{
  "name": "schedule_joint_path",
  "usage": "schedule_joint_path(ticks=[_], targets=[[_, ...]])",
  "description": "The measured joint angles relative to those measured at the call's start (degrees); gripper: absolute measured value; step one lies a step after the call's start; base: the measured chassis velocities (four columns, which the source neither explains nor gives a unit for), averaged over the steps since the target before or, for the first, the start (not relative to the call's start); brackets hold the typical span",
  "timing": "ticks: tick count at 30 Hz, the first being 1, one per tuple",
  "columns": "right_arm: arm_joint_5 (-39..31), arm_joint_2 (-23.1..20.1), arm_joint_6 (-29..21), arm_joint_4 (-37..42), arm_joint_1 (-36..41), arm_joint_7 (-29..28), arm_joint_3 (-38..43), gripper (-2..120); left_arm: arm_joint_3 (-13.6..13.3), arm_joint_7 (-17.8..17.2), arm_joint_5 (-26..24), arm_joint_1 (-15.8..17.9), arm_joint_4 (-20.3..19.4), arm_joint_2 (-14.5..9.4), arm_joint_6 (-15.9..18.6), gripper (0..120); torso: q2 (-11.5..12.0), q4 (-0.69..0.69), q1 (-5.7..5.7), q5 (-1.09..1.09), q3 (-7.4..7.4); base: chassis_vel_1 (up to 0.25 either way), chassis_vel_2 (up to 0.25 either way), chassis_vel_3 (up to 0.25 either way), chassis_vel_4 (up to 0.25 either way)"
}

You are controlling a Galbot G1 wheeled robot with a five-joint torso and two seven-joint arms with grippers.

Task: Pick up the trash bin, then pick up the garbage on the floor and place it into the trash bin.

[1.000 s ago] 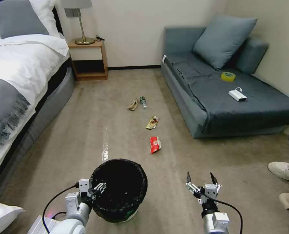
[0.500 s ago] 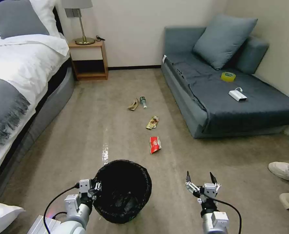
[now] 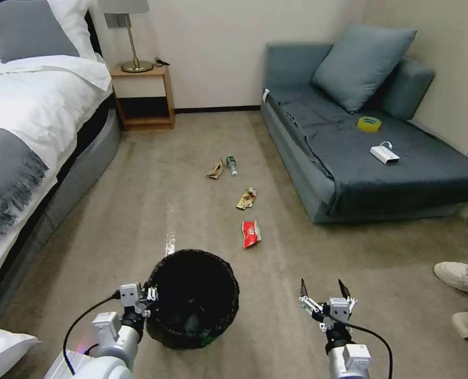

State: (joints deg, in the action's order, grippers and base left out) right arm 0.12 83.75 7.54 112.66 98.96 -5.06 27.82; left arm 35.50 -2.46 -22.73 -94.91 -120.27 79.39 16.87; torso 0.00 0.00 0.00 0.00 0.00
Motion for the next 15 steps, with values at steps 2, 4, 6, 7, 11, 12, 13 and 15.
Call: schedule_joint_path(ticks=[2,4,6,7,11,12,13,15], targets=[[-0.87,-1.79,-0.46,0.49,-0.02,0.18,-0.16,100,1.11,0.23,-0.88,-0.02,-0.57,-0.3,0.0,5,0.0,0.01,0.0,0.01,0.0,0.0,0.0,0.0,0.0],[-1.81,-3.82,-1.07,1.17,0.03,0.25,-0.3,100,2.44,0.47,-1.77,-0.09,-1.02,-0.57,0.02,5,0.0,0.0,0.0,0.0,0.0,0.0,0.0,0.0,0.0],[-2.15,-4.72,-1.3,1.43,0.02,0.25,-0.3,100,3.08,0.59,-2.11,-0.15,-1.15,-0.7,0.02,5,0.0,0.0,0.0,0.0,0.0,0.0,0.0,0.0,0.0],[-2.58,-5.43,-1.55,1.64,-0.01,0.22,-0.33,100,3.65,0.73,-2.48,-0.19,-1.2,-0.8,0.02,5,0.0,0.0,0.0,0.0,0.0,0.0,0.0,0.0,0.0],[-3.28,-6.67,-2.08,2.05,-0.18,0.14,-0.45,100,5.17,1.06,-3.29,-0.38,-1.25,-0.84,0.03,5,0.0,0.0,0.0,0.0,0.0,0.0,0.0,0.0,0.0],[-3.44,-6.87,-2.22,2.16,-0.21,0.17,-0.57,100,5.55,1.12,-3.48,-0.42,-1.25,-0.84,0.02,5,0.0,0.0,0.0,0.0,0.0,0.0,0.0,0.0,0.0],[-3.53,-6.97,-2.27,2.19,-0.24,0.19,-0.63,100,5.8,1.16,-3.63,-0.44,-1.25,-0.83,0.02,5,0.0,0.0,0.0,0.0,0.0,0.0,0.0,0.0,0.0],[-3.64,-7.12,-2.32,2.24,-0.27,0.19,-0.76,100,6.22,1.22,-3.87,-0.47,-1.25,-0.82,0.02,5,0.0,0.0,0.0,0.0,0.0,0.0,0.0,0.0,0.0]])
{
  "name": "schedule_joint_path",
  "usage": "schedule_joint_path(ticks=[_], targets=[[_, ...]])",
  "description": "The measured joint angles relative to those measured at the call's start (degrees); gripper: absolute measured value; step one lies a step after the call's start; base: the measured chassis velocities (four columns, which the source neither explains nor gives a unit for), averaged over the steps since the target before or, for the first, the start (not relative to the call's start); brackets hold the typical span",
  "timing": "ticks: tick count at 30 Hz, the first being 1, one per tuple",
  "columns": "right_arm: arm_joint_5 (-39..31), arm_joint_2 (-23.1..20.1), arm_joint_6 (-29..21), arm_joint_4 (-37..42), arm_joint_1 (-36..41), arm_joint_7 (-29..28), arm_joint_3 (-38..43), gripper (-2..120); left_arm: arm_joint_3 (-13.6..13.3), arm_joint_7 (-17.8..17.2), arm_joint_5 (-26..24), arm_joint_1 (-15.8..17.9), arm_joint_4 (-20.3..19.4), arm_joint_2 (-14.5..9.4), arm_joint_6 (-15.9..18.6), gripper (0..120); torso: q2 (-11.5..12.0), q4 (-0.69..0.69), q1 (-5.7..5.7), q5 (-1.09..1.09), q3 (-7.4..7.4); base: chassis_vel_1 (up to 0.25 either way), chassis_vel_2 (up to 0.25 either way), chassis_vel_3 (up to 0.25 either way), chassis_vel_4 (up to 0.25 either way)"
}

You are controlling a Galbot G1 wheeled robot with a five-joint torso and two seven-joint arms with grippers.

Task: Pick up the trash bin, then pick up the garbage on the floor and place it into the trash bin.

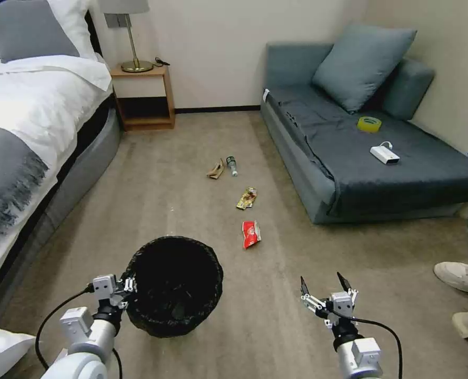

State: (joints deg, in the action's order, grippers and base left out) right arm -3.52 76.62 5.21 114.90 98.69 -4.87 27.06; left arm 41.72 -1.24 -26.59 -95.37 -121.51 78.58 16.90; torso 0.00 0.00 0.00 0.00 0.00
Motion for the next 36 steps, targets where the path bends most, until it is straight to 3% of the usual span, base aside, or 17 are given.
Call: schedule_joint_path(ticks=[13,25,36], targets=[[0.08,-0.29,-2.81,0.9,-0.02,1.14,-0.81,100,3.1,-0.36,-2.46,0.63,0.08,0.02,-0.01,5,0.0,0.0,0.0,0.0,0.0,0.0,0.0,0.0,0.0],[0.2,-0.43,-2.02,1.02,0.14,1.74,-1.11,100,5.97,-0.51,-3.24,1.24,0.56,-0.34,0.23,5,0.0,0.0,0.0,0.0,0.0,0.0,0.0,0.0,0.0],[0.57,-0.41,-0.23,-0.12,-0.23,1.92,-1.61,100,8.07,-0.43,-4.12,2.2,0.64,-0.62,0.36,5,0.0,-0.01,0.0,0.01,0.0,-0.161,0.14,0.141,-0.136]])
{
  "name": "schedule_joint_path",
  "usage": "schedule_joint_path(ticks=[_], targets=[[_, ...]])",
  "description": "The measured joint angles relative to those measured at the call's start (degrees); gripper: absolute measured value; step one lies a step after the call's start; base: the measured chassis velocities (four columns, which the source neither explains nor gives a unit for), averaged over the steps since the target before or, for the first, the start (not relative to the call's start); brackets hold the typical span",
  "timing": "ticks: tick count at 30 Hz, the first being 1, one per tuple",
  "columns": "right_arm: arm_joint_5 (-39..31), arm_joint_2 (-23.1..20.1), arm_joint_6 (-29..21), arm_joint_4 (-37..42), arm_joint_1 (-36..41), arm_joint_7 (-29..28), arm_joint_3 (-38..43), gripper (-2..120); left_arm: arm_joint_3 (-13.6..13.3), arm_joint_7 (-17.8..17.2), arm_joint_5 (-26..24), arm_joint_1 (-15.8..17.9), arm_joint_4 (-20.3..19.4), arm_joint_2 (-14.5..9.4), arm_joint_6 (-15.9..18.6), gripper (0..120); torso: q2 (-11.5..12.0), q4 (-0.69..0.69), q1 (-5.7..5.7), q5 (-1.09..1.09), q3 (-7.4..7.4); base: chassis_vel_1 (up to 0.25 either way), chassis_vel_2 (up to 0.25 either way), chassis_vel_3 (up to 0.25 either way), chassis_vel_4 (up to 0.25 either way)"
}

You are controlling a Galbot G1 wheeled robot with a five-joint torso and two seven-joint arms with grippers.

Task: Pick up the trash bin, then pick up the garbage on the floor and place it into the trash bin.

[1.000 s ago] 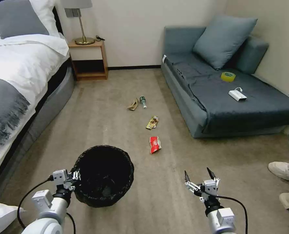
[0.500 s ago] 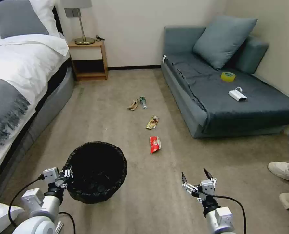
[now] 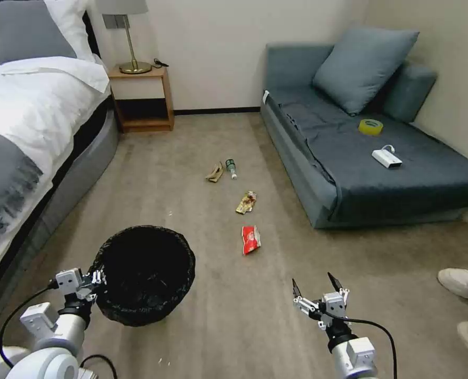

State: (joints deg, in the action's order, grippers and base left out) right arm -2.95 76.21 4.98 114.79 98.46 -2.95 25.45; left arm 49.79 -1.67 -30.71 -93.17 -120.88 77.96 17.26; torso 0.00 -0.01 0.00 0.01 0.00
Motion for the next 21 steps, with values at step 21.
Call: schedule_joint_path(ticks=[21], targets=[[-0.7,0.05,3.26,-4.05,-3.66,-0.39,-4.62,100,1.12,0.39,-0.33,0.19,0.04,0.25,-0.18,5,0.01,0.01,0.02,0.02,-0.02,-0.283,0.283,0.275,-0.284]])
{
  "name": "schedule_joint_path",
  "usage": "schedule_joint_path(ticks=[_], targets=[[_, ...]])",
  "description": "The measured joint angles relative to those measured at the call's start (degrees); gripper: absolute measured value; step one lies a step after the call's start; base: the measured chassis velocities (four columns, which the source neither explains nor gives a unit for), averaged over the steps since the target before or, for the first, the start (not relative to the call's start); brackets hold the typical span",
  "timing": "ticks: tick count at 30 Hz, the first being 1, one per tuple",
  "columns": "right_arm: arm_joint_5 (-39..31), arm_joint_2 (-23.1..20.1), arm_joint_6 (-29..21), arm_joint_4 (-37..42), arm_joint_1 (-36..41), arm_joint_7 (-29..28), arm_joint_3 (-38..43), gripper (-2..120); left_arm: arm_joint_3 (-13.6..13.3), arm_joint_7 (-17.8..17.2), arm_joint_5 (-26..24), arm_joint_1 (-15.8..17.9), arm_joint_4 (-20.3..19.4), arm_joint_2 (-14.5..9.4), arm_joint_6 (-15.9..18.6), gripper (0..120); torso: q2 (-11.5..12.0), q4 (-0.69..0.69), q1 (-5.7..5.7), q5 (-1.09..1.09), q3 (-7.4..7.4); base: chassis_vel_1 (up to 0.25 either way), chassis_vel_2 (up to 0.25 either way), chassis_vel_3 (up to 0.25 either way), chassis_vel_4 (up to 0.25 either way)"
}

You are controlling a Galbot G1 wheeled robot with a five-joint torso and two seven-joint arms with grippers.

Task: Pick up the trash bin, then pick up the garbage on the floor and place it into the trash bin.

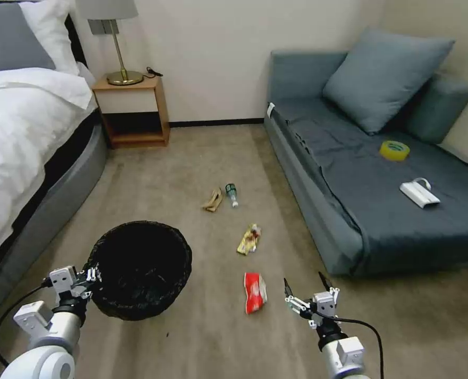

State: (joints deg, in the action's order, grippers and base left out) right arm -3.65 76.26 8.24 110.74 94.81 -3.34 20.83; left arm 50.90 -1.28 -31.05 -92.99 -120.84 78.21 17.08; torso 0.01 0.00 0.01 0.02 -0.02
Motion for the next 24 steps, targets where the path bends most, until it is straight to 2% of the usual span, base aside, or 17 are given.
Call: schedule_joint_path(ticks=[1,5,12,14,16,17,18,22,24], targets=[[-0.13,-0.26,0.0,-0.42,-0.62,0.06,-0.79,100,0.15,0.2,-0.01,-0.05,0.16,-0.02,-0.04,5,0.0,-0.01,0.0,-0.05,-0.01,-0.11,0.155,0.053,-0.076],[-1.0,-1.1,-0.34,-1.6,-2.27,0.17,-3.36,100,0.45,0.52,-0.01,0.05,0.77,-0.04,-0.14,5,0.0,0.0,0.0,-0.02,0.02,0.001,0.05,0.007,-0.035],[-7.77,-5.48,-7.06,-3.15,-6.39,-1.16,-10.19,100,0.58,0.84,0.16,1.24,1.89,-0.44,-0.21,5,0.0,0.0,-0.01,-0.01,0.02,0.046,-0.036,-0.039,0.045],[-14.31,-9.39,-11.95,-3.67,-9.24,-3.33,-14.24,100,0.54,0.96,0.26,1.87,2.34,-0.7,-0.21,5,0.0,-0.01,-0.01,-0.02,0.02,0.0,0.0,0.0,0.0],[-19.64,-12.54,-15.08,-4.12,-11.47,-4.88,-17.24,100,0.52,1.04,0.3,2.25,2.64,-0.8,-0.21,5,0.0,0.0,-0.01,-0.02,0.02,0.0,0.0,0.0,0.0],[-19.64,-12.54,-15.08,-4.12,-11.47,-4.88,-17.24,100,0.52,1.04,0.3,2.25,2.64,-0.8,-0.21,5,0.0,0.0,-0.01,-0.02,0.02,0.0,0.0,0.0,0.0],[-23.94,-14.94,-17.94,-4.72,-13.92,-6.61,-20.04,100,0.48,1.11,0.35,2.55,2.98,-0.89,-0.21,5,0.0,-0.01,-0.01,-0.03,0.02,0.0,0.0,0.0,0.0],[-29.26,-17.17,-21.28,-6.3,-17.82,-8.71,-23.68,100,0.46,1.23,0.52,2.92,3.56,-0.92,-0.21,5,0.0,0.0,-0.01,-0.02,0.02,0.0,0.0,0.0,0.0],[-35.76,-18.36,-25.17,-8.37,-22.77,-10.07,-26.43,100,0.46,1.37,0.64,3.13,3.99,-0.92,-0.21,5,-0.01,0.0,-0.01,-0.02,0.02,0.0,0.0,0.0,0.0]])
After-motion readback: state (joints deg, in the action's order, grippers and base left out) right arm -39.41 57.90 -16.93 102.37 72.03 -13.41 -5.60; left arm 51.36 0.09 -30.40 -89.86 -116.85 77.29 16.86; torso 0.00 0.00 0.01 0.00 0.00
